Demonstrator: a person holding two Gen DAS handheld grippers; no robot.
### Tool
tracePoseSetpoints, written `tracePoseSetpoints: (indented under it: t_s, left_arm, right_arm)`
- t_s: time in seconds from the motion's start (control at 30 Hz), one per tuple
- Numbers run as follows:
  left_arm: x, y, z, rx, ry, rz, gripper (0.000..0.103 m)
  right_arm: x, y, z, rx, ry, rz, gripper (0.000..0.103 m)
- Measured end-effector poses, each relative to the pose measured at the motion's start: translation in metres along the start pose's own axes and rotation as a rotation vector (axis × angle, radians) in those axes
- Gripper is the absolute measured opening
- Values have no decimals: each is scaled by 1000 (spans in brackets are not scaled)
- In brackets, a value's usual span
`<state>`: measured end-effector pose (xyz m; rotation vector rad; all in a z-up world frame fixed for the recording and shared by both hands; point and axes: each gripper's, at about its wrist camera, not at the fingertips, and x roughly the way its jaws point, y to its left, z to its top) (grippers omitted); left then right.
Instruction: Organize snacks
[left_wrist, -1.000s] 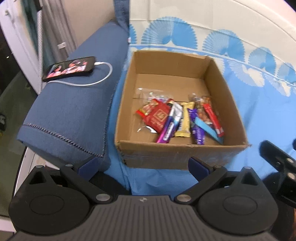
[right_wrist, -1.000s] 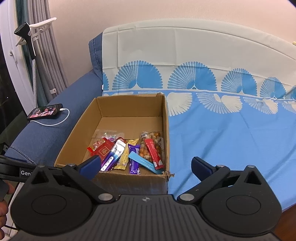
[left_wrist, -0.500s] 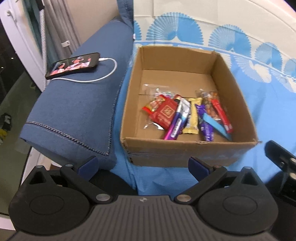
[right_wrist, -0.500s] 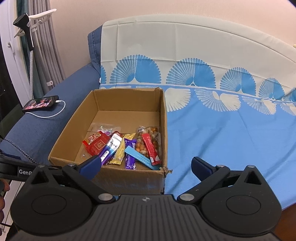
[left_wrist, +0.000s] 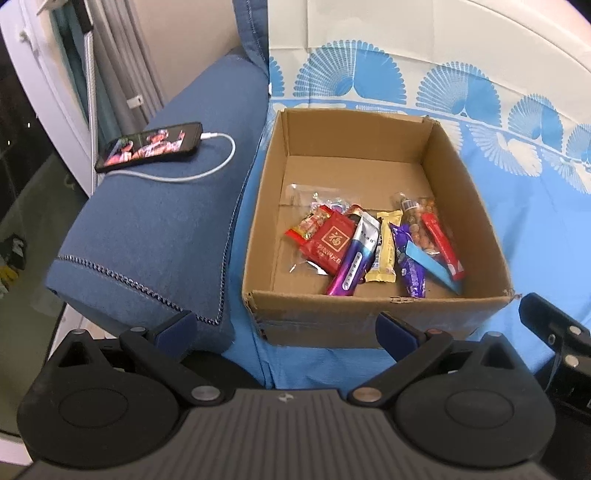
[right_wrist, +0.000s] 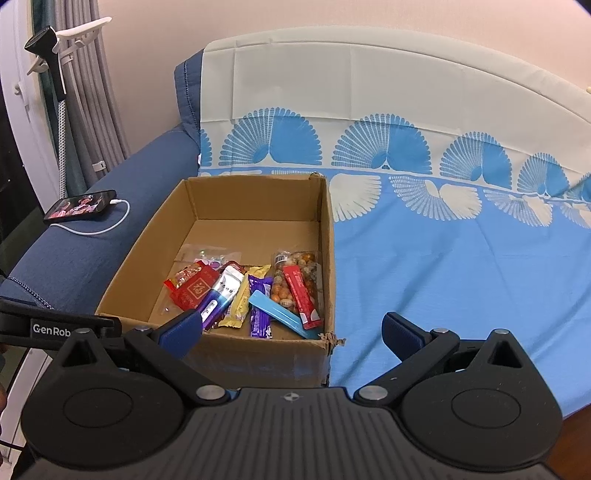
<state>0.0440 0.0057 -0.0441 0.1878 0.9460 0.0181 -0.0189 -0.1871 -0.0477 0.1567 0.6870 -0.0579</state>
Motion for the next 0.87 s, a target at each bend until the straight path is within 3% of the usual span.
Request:
tracePoseSetpoints:
  t_s: [0.87]
  left_arm:
    - [-4,-5,-1,30,-23,32,103]
  right_arm:
    - [-2,1,1,-9,-14,21,103]
